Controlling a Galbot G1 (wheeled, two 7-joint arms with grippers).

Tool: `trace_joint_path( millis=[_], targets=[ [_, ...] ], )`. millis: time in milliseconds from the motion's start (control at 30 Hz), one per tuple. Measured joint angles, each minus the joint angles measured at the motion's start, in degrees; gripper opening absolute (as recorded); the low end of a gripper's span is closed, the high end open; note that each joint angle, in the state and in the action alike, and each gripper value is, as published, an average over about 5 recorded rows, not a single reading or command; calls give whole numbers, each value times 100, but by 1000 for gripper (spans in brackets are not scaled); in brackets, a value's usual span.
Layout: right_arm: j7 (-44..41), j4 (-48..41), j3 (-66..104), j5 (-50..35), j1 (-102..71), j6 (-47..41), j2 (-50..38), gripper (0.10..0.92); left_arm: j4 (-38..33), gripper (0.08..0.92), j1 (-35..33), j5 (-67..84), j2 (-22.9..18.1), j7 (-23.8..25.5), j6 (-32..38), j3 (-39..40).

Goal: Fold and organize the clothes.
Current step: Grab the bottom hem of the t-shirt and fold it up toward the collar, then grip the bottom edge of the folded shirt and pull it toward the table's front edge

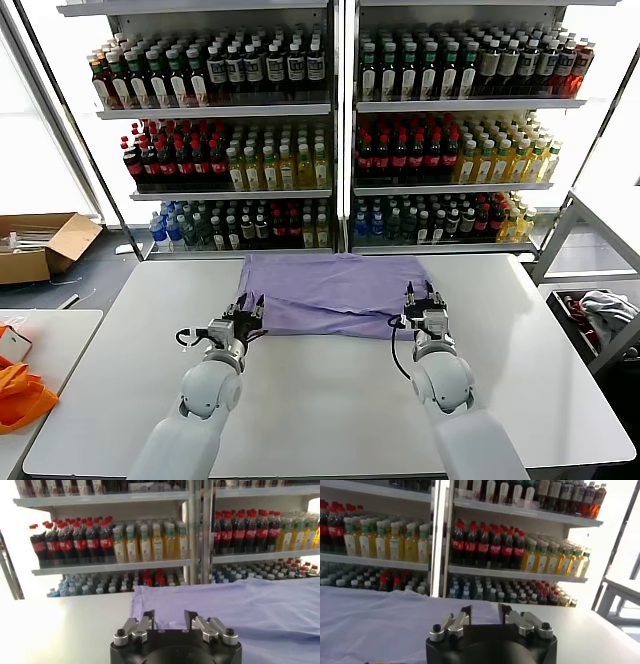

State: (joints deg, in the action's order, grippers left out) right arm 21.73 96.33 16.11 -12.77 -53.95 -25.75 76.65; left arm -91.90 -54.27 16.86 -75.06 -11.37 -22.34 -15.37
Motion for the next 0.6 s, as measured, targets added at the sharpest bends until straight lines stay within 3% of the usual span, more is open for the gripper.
trace_joint_path(
  millis=[167, 300, 600],
  targets=[
    [151, 287, 102, -73, -280, -131, -72, 767, -215, 667, -118, -12, 27, -67, -137, -46],
    [237, 542, 211, -128, -554, -248, -130, 816, -401, 778, -277, -27, 44, -95, -221, -78],
    [331, 897, 466, -283, -1018, -459, -227, 823, -728, 823, -617, -86, -7, -129, -352, -89]
  ],
)
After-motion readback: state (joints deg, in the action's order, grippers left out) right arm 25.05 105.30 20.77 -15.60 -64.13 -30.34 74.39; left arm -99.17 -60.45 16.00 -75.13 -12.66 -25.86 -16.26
